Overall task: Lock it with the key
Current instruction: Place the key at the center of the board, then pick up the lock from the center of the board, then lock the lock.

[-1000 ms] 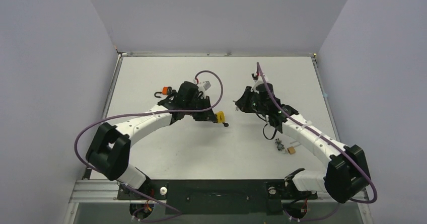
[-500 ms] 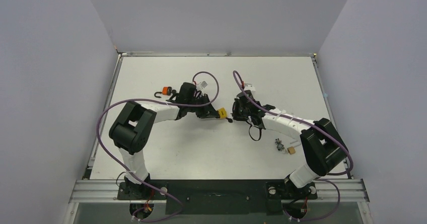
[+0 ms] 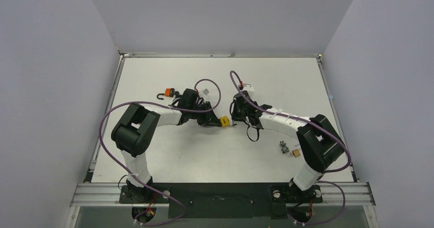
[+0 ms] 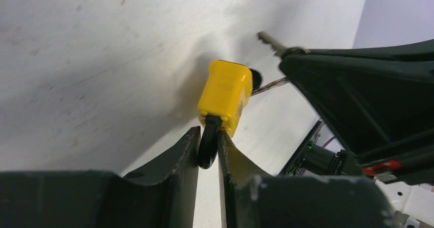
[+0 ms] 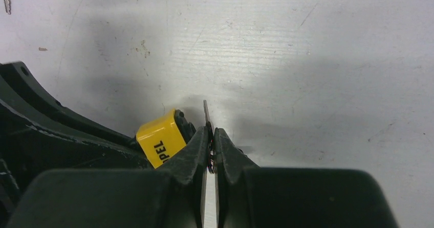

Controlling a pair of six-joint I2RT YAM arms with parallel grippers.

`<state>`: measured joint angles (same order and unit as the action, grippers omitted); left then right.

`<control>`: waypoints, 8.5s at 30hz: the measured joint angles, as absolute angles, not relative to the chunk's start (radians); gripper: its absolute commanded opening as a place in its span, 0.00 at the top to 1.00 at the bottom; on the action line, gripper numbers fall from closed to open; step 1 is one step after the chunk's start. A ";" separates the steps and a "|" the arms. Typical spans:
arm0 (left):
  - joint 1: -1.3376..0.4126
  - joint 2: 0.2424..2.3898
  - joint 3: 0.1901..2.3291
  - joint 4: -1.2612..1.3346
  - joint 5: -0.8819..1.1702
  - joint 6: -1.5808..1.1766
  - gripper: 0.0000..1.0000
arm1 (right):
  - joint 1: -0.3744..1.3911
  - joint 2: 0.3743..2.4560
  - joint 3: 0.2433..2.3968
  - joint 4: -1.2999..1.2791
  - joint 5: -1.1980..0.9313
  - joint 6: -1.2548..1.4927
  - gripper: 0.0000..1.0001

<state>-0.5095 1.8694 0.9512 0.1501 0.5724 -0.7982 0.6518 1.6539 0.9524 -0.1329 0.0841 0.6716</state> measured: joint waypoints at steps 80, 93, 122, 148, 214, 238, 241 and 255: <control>-0.566 1.374 0.840 -0.018 0.398 -0.679 0.51 | 0.027 1.135 0.494 -0.693 0.343 1.130 0.90; -0.561 1.433 0.890 -0.020 0.477 -0.725 0.52 | 0.262 1.051 0.641 -0.681 0.289 0.959 1.00; -0.569 1.486 1.314 -0.102 0.949 -0.595 0.55 | 0.657 0.863 0.940 -0.397 -0.419 0.505 1.00; -0.590 1.365 1.269 0.023 1.132 -0.528 0.66 | 0.715 0.846 0.999 -0.376 -0.494 0.520 1.00; -0.763 1.201 1.727 -0.390 0.412 -0.542 1.00 | 0.756 0.914 1.124 0.165 -0.511 0.232 0.43; -0.783 1.197 1.772 -0.409 0.427 -0.542 1.00 | 0.756 0.975 1.163 0.265 -0.626 0.320 0.79; -0.784 1.195 1.772 -0.408 0.429 -0.543 1.00 | 0.756 0.973 1.163 0.270 -0.625 0.327 0.82; -0.786 1.185 1.763 -0.408 0.457 -0.526 0.74 | 0.738 0.971 1.153 0.297 -0.682 0.432 1.00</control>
<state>-0.7856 1.1854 1.7634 -0.4076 0.4572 -0.5262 0.7376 0.9710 1.1534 0.2970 -0.6823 0.4316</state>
